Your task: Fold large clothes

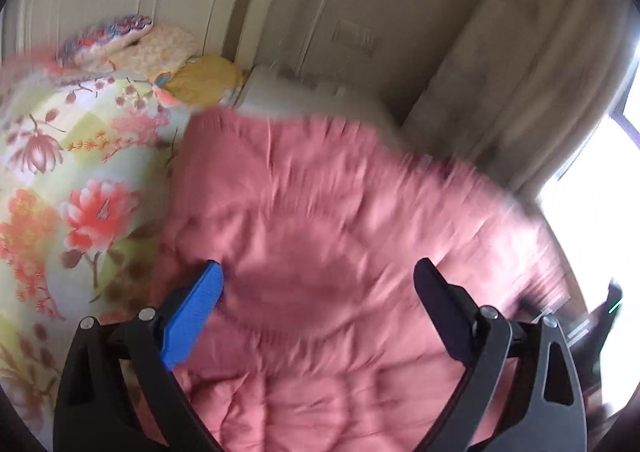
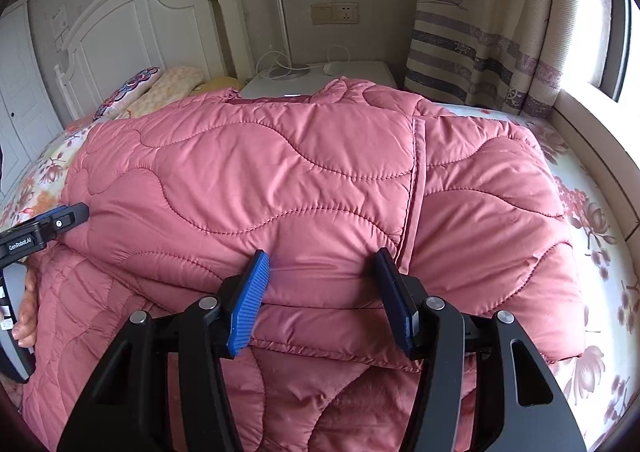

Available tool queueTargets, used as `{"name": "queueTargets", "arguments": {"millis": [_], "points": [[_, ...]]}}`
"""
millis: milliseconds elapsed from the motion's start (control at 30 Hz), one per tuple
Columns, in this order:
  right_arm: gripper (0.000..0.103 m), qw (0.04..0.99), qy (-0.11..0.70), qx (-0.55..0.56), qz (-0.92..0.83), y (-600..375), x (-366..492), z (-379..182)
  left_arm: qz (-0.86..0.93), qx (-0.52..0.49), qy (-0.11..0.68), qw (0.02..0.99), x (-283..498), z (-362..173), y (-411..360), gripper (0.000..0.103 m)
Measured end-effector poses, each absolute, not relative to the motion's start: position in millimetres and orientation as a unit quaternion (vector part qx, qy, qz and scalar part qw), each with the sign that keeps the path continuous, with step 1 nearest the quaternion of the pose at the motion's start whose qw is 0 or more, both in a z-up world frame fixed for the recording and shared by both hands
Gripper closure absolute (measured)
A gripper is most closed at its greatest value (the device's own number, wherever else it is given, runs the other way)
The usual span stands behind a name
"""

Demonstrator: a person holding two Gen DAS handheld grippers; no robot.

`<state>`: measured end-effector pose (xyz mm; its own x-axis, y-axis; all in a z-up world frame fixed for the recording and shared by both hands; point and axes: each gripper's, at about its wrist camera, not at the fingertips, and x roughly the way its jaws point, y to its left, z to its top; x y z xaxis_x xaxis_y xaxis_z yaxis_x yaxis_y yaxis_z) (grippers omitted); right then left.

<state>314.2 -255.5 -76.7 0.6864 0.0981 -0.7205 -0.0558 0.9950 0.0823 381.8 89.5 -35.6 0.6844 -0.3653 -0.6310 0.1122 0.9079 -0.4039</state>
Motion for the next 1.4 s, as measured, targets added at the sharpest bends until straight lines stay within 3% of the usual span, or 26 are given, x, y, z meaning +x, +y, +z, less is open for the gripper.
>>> {"name": "queueTargets", "arguments": {"millis": [200, 400, 500, 700, 1000, 1233, 1400], "points": [[0.049, 0.918, 0.393, 0.032, 0.046, -257.1, 313.8, -76.9, -0.135, -0.216, 0.373, 0.892, 441.8, -1.9, 107.1, 0.008], [0.049, 0.918, 0.392, 0.041, 0.049, -258.6, 313.4, -76.9, -0.089, -0.175, 0.457, 0.867, 506.1, -64.2, 98.8, 0.008], [0.049, 0.918, 0.392, 0.045, 0.053, -259.9, 313.0, -77.1, -0.088, -0.171, 0.449, 0.873, 505.9, -62.4, 96.8, 0.005], [0.048, 0.916, 0.391, 0.053, 0.065, -261.5, 313.1, -77.7, -0.109, -0.269, 0.377, 0.88, 501.1, -19.1, 130.2, 0.005], [0.048, 0.916, 0.391, 0.061, 0.069, -263.4, 313.2, -78.3, -0.05, -0.187, 0.427, 0.884, 522.9, -75.6, 121.9, 0.004], [0.048, 0.916, 0.39, 0.064, 0.073, -264.0, 313.9, -78.8, -0.08, -0.152, 0.343, 0.923, 480.1, -7.4, 88.3, 0.005], [0.048, 0.916, 0.389, 0.066, 0.075, -265.4, 313.4, -79.0, -0.119, -0.052, 0.371, 0.919, 454.7, -8.8, 10.3, 0.004]]}}
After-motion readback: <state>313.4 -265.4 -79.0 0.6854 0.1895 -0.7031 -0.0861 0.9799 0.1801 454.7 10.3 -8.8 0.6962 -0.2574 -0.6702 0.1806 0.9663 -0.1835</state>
